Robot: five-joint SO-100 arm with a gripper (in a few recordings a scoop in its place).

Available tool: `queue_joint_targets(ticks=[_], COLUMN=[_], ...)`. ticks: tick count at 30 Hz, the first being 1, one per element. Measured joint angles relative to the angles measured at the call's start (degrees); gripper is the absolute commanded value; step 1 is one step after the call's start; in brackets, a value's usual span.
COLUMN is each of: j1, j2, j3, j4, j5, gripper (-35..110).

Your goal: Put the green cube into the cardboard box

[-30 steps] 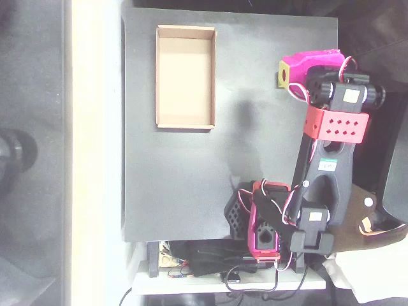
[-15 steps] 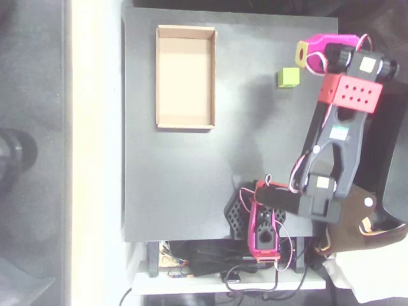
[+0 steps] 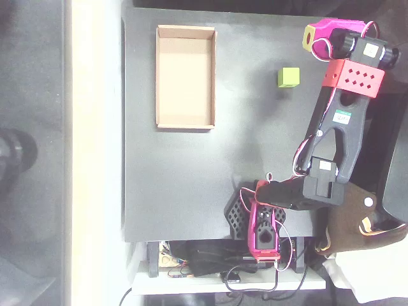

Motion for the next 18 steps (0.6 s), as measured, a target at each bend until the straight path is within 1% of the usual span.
queue_joint_targets(ticks=[8,18], j1=[-0.3,-0.3], j2=[-0.1,-0.2], j3=[12.3,25.1], j4=[-4.7,-17.1], j5=[0.0,0.0], gripper=[20,25])
